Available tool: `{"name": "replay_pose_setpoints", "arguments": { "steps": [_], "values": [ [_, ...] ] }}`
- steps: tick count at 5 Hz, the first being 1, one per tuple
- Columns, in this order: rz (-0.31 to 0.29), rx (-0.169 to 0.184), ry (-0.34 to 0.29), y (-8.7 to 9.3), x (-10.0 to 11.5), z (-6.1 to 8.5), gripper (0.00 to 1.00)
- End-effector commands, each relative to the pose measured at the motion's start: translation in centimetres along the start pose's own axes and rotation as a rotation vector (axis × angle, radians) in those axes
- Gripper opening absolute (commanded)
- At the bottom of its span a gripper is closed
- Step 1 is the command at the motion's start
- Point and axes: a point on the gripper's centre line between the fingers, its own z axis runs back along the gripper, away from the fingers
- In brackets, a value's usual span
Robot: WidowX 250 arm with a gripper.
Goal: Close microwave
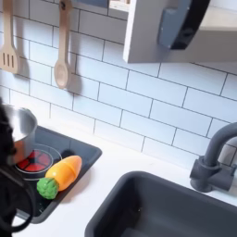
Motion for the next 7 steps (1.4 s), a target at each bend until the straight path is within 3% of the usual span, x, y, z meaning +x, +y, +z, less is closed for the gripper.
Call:
{"name": "replay_pose_setpoints", "arguments": {
  "steps": [1, 7],
  "values": [
    [-0.071, -0.018, -0.014, -1.5, 1.5, 0.3, 1.0],
    [-0.225, -0.09, -0.066, -6.2, 6.5, 1.3, 1.0]
  ]
}}
